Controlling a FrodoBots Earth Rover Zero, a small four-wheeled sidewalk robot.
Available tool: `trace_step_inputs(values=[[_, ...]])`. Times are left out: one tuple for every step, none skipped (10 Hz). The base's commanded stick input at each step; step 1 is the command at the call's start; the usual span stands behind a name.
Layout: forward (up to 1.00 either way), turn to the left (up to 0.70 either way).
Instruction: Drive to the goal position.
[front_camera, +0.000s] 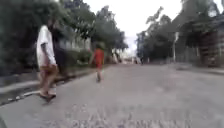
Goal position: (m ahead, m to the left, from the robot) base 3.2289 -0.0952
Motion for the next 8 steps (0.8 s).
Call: trace_step_inputs(values=[[1.0, -0.27], [1.0, -0.33], [1.0, -0.33], [1.0, -0.33], [1.0, -0.33], [1.0, -0.33], [1.0, -0.33], [1.0, -0.33]])
